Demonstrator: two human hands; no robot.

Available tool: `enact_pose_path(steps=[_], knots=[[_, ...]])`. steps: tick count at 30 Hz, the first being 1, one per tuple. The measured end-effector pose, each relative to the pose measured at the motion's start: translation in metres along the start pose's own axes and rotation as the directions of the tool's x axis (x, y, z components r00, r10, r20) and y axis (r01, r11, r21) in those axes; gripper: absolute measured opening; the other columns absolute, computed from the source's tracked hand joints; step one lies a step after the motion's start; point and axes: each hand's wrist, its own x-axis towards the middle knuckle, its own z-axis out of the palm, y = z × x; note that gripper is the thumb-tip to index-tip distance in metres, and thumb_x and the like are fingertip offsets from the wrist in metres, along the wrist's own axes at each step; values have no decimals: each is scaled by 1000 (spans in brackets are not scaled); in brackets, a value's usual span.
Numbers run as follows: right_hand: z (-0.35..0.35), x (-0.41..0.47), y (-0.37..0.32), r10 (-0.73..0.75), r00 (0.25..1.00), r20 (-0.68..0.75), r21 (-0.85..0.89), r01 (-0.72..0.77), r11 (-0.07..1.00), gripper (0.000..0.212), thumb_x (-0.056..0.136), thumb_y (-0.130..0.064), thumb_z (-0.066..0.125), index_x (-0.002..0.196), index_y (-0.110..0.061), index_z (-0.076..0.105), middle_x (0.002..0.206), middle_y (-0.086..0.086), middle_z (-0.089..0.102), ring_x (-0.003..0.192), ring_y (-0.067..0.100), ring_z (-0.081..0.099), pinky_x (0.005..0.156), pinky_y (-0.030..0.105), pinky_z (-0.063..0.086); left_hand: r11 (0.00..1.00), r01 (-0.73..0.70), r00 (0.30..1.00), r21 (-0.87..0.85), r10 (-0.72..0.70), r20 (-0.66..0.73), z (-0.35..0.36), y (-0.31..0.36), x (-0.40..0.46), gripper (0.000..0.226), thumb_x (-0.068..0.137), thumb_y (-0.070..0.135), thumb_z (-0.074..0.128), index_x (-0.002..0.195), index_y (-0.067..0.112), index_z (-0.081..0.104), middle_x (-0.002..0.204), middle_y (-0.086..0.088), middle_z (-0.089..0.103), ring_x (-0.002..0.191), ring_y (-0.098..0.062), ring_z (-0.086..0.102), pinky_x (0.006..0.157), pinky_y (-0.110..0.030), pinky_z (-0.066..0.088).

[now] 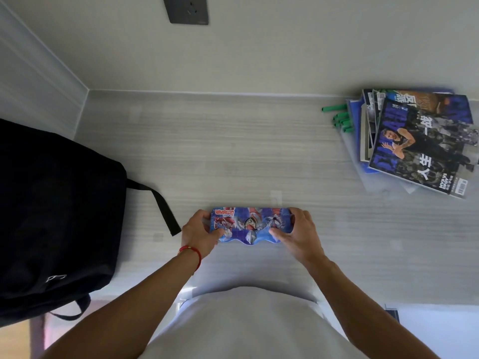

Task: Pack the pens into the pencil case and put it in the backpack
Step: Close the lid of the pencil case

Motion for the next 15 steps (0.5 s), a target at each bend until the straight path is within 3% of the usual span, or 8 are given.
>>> enact_pose_path(steps=[5, 8, 11, 15], knots=[[-14, 11, -4, 13, 1000, 20, -7, -13, 1000, 57, 79, -33, 78, 129, -17, 55, 116, 5, 53, 103, 19, 58, 85, 25, 46, 996, -41, 998, 75, 44, -35, 6, 20, -3, 28, 85, 18, 72, 112, 17, 65, 106, -5, 73, 85, -14, 65, 64, -17, 49], [-24, 16, -14, -5, 1000, 10, -112, 7, 994, 54, 87, -34, 70, 133, -11, 51, 127, 13, 50, 119, 29, 50, 97, 35, 44, 987, -40, 997, 155, 50, -63, 5, 36, -8, 33, 84, 17, 65, 117, 16, 62, 112, -8, 69, 92, -18, 62, 78, -28, 54], [-31, 15, -39, -156, 983, -94, -103, 146, 984, 49, 91, -23, 66, 136, -9, 51, 131, 15, 49, 122, 33, 45, 104, 41, 41, 990, -67, 986, 126, 85, -143, -5, 45, -21, 52, 82, 16, 64, 133, 20, 51, 126, -8, 55, 114, -25, 57, 96, -41, 52], [-27, 10, -84, -344, 938, -37, -63, 341, 938, 38, 92, -17, 65, 129, -11, 58, 128, 11, 51, 121, 30, 47, 105, 43, 41, 993, -112, 952, 41, 119, -281, -33, 45, -41, 51, 83, 11, 62, 131, 26, 53, 125, -5, 56, 112, -21, 57, 93, -37, 53]])
